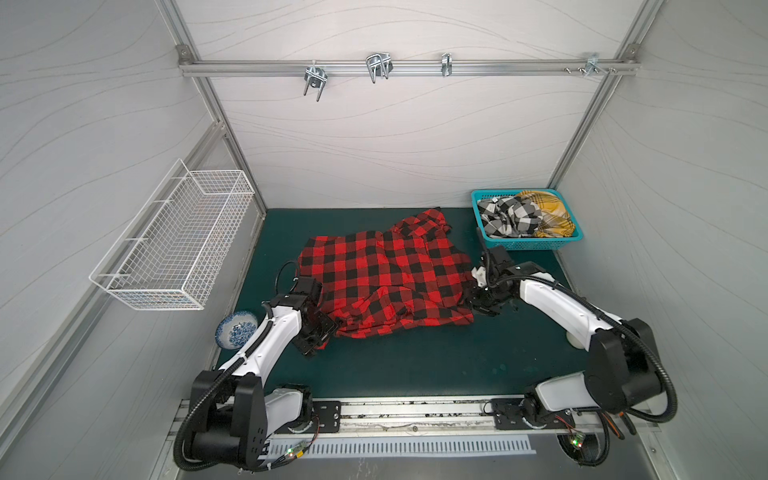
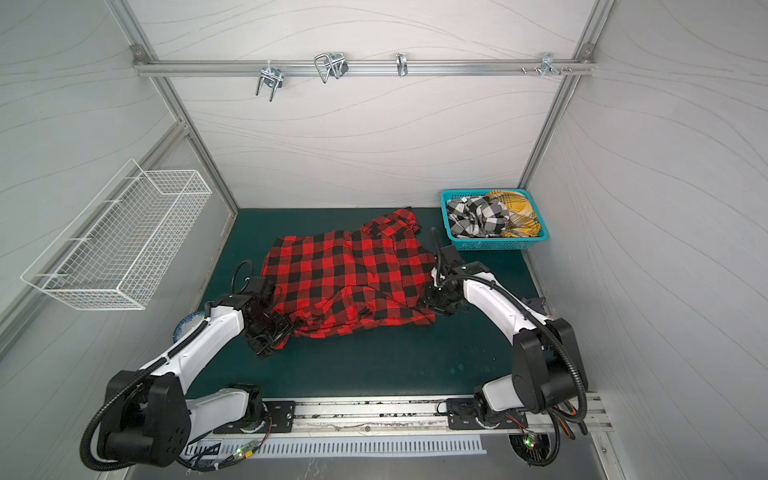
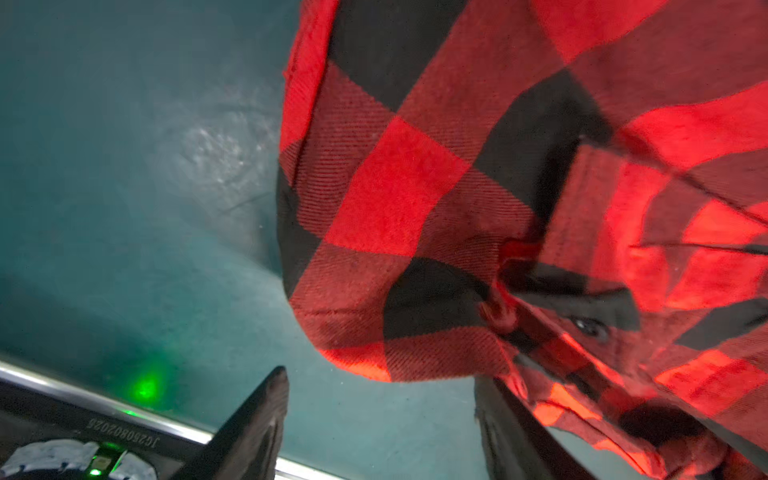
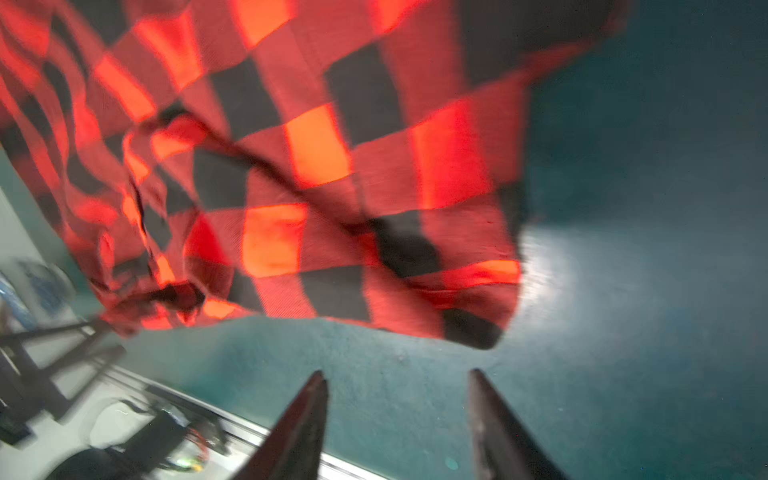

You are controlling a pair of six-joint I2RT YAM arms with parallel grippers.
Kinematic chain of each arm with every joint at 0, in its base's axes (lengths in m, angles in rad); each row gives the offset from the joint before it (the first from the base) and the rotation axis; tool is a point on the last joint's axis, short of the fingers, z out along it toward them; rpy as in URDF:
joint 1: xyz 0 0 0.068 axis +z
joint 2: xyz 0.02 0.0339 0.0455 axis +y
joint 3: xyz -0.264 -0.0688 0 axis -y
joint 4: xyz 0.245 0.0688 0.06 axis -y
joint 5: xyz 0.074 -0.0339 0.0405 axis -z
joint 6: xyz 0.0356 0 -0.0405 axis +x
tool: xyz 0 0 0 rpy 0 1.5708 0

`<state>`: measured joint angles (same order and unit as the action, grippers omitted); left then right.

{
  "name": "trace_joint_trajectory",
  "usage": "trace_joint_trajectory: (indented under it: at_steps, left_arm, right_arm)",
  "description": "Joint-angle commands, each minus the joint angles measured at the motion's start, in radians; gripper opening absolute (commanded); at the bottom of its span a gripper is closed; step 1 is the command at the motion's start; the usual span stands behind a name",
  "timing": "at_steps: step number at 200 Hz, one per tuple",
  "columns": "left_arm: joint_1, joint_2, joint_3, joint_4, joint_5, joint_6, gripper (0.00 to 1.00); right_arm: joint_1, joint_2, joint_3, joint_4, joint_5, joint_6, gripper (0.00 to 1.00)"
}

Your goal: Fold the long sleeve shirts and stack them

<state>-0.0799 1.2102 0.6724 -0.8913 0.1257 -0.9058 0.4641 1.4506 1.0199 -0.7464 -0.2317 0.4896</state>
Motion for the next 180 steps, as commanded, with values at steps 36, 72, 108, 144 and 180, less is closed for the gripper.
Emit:
trace_joint_trajectory:
  at_steps: [36, 72, 108, 144, 180]
  left_arm:
    - [0.022, 0.153, 0.007, 0.083, -0.005, -0.009, 0.59]
    - [0.026, 0.316, 0.078, 0.155, -0.012, 0.036, 0.54]
    - [0.023, 0.512, 0.220, 0.220, -0.021, 0.097, 0.54]
    - [0.021, 0.692, 0.539, 0.118, -0.098, 0.199, 0.56]
    - [0.048, 0.546, 0.633, -0.087, -0.240, 0.217, 0.70]
  right_arm:
    - [0.126, 0.360, 0.233, -0.061, 0.132, -0.057, 0.55]
    - [-0.001, 0.472, 0.207, -0.027, 0.061, -0.015, 0.40]
    - [-0.167, 0.437, 0.091, -0.024, 0.034, -0.029, 0.31]
    - [-0.191, 0.365, 0.053, -0.027, -0.018, -0.052, 0.31]
    - [-0.109, 0.308, 0.177, -0.131, 0.080, -0.053, 0.44]
